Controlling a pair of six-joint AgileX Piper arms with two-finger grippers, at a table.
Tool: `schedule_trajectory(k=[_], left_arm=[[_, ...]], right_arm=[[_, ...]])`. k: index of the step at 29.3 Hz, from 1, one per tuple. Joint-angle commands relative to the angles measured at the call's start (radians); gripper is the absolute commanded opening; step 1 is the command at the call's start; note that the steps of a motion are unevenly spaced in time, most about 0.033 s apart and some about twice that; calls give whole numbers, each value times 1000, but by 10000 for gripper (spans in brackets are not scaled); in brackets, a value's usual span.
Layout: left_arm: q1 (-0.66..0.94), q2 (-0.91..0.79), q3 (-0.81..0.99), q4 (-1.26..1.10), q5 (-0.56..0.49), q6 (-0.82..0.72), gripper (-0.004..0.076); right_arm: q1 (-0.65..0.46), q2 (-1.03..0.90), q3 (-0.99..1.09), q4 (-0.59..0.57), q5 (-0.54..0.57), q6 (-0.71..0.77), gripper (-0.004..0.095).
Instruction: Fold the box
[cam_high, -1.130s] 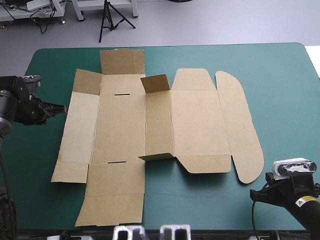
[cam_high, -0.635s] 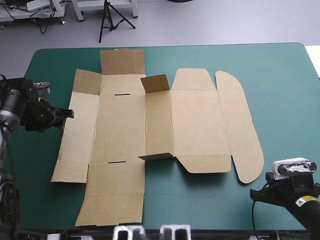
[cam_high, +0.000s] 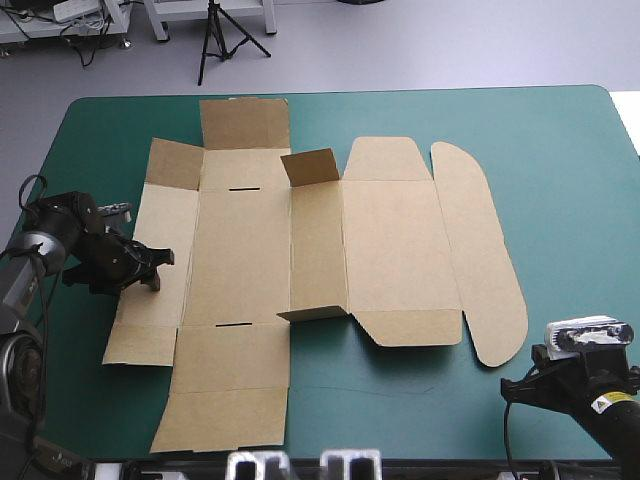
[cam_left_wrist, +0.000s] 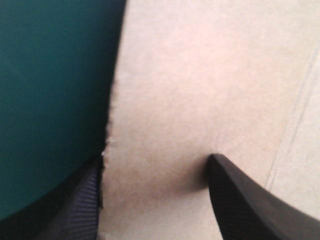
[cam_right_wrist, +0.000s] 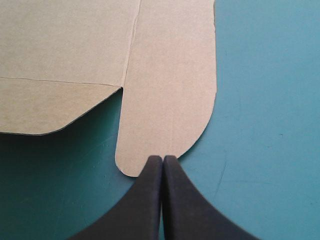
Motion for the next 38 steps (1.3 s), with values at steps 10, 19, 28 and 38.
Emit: schedule_trajectory(k=[10,19,28,38], left_arm=[[0,46,-14,-546,56,276,436],[0,46,-14,-713,139,375,431],[-2,46,-14,-739,150,371,312],[-2,44,-14,-742,89,389,-9]], right_arm=[[-2,18,-28,11,-53,-5,-19],[-2,18,-28,7,-57,-5,-19],[-2,18,-28,7,-59,-5,-18],[-2,18,-28,7,-59,-4,-18]])
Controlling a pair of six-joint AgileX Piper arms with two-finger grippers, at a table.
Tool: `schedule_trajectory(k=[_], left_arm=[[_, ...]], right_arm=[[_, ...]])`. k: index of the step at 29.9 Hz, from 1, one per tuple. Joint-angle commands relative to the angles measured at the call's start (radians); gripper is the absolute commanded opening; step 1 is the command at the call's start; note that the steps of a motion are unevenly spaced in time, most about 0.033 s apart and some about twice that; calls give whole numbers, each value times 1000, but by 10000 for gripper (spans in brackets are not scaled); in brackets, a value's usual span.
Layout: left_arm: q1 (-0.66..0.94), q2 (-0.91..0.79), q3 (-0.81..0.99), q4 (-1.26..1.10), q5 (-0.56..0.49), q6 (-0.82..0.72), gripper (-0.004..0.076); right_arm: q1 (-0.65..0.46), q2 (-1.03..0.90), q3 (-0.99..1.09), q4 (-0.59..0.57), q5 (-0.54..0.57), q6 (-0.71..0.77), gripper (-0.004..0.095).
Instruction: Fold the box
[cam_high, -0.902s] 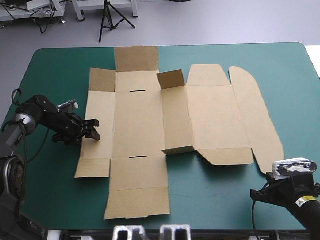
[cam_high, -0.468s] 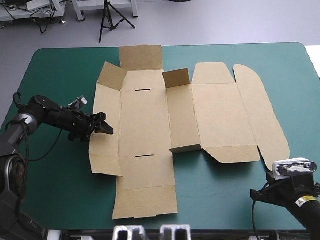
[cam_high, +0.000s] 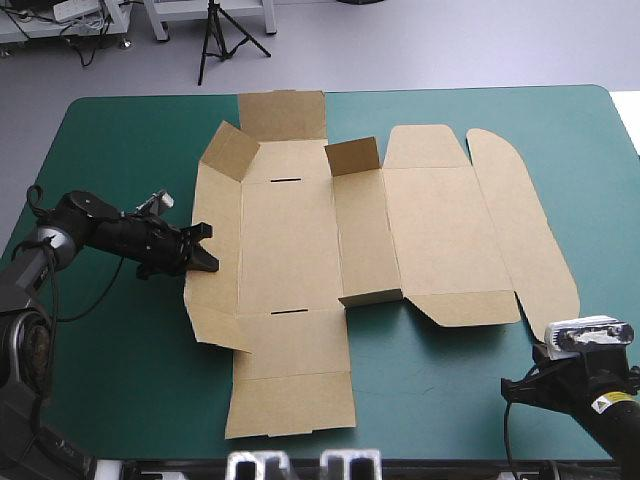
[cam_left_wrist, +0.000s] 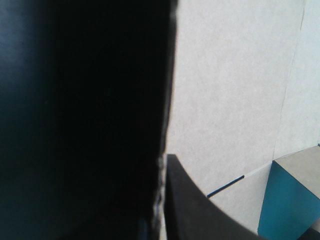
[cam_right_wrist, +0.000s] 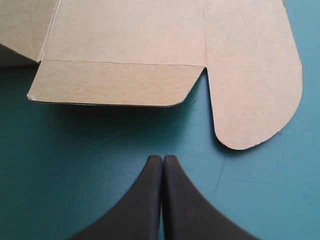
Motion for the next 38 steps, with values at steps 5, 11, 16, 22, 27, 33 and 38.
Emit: schedule_trajectory(k=[5,11,16,22,27,33,38], left_arm=[[-4,-44,-115,-49,104,128,-9],[-35,-83,-333,84,194,189,-9],[-155,-101,-489,368,186,189,-9],[-328,-101,-606,563,76,275,-9],[-448,-101,-617,628,-93,363,-9],[-570,-100,-617,634,-258,589,-9],[-665,-100,-617,705,-430,636,-9]], right_arm=[[-2,18,-28,10,-59,-4,-17],[-2,18,-28,22,-59,-4,-18],[-2,18,-28,25,-55,-4,-18],[-2,18,-28,25,-49,-4,-18],[-2,18,-28,25,-49,-4,-17],[-2,18,-28,25,-45,-4,-17],[-2,18,-28,21,-45,-15,-17]])
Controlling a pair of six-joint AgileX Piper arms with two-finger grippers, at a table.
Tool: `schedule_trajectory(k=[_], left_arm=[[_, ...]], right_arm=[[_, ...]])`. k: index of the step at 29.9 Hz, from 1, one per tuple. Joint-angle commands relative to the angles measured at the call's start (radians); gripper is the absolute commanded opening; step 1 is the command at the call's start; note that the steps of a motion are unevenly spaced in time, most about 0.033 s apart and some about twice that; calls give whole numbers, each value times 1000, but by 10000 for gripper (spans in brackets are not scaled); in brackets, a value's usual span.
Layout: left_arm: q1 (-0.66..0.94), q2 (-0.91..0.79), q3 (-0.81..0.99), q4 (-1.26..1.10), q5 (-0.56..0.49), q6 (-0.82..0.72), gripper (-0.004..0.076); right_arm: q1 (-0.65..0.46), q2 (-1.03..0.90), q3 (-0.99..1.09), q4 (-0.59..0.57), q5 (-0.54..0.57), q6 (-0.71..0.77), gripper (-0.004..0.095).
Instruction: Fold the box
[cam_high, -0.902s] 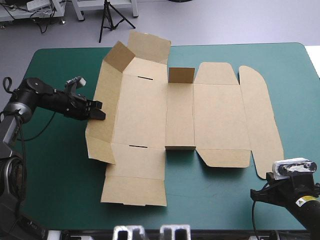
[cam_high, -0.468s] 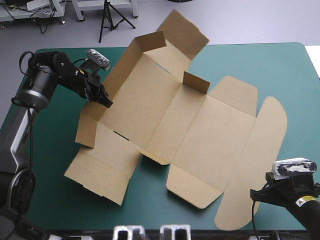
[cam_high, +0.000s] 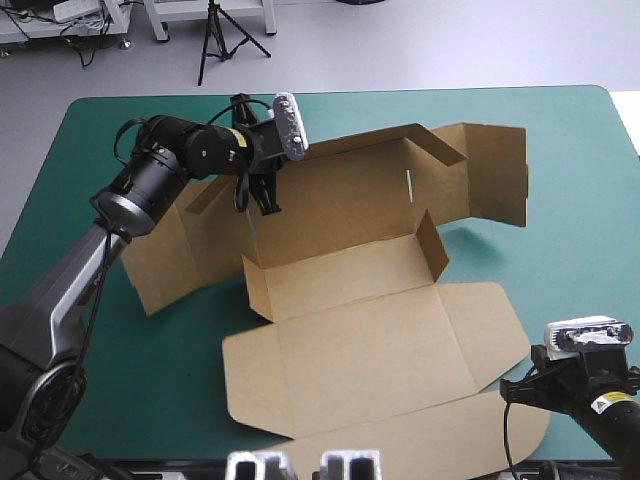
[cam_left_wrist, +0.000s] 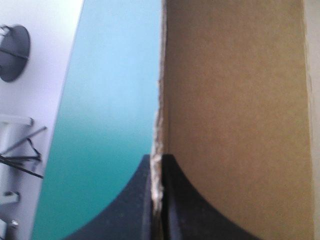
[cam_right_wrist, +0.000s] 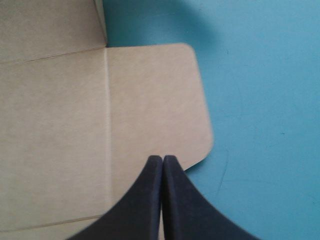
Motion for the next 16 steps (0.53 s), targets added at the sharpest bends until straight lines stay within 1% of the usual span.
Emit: schedule_trajectory(k=[1,4,12,14,16], left_arm=[[-68,-50,-38,55,-207,24,-9],[-126,-52,-38,100,-269,25,-9],[-239,-52,-32,144,-249,-13,-9],[-249,-52,-8,204,-270,-54,-9],[-265,-54,32,338,-292,-150,-9]], right_arm=[[-2,18,-28,15,-47,-15,-17],[-2,18,-28,12,-47,-15,-17],[-2,18,-47,19,-35,-15,-16],[-2,18,-78,19,-23,-11,-17],[-2,18,-130,19,-3,-12,-16]])
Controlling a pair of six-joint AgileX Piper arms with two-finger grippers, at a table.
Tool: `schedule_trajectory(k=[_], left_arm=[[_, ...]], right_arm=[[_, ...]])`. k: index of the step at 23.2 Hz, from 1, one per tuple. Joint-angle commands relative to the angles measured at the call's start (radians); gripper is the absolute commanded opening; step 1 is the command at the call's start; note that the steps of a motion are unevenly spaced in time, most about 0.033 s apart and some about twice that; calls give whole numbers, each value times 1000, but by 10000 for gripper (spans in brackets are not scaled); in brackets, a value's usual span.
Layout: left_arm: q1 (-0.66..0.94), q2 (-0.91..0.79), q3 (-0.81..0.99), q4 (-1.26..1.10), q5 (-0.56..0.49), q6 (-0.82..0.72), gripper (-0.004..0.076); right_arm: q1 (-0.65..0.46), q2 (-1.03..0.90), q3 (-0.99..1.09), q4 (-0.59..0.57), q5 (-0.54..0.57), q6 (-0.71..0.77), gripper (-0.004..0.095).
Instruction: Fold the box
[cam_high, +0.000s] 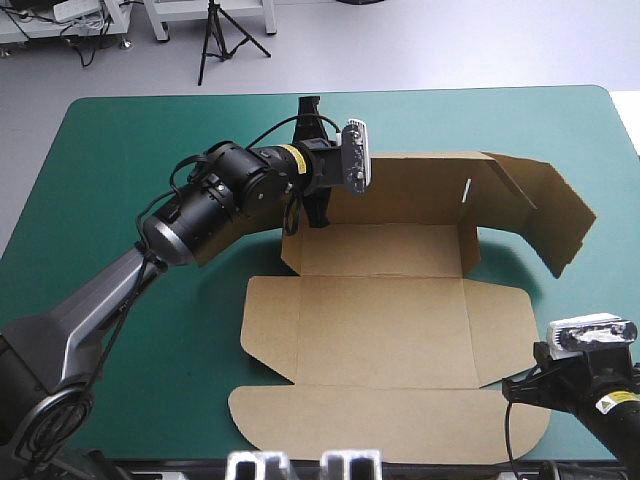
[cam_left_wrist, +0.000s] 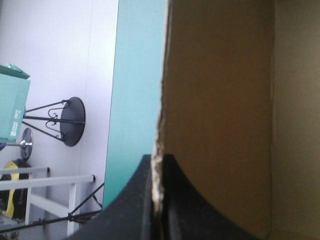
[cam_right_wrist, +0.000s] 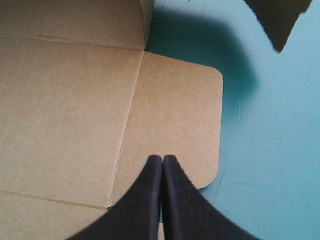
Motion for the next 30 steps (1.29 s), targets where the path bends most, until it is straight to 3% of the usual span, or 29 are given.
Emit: schedule_trajectory(k=[1,9,12,14,16,22,30], left_arm=[[-29,-54,31,198,-106,-164,-9],[-131,-105,277,899,-239,-786,-9],[-153,-112,335,1107,-234,-984,-9],[-177,-112,393,1311,-192,-1189,-9],[-201,-112,432,1444,-143,-1300,-9],[-253,-112,460,1618,-56,-1469,-9],[-260,-112,460,1618,-25,-1485,-9]], right_arm=[[-2,18,-113,19,-24,-4,-16],[-2,101,-377,22,3,62,-17],[-2,181,-479,38,26,62,-17],[-2,296,-621,38,37,62,-17],[-2,393,-728,38,42,62,-17],[-2,691,-1018,41,84,58,-17],[-2,1101,-1382,99,188,38,-17]])
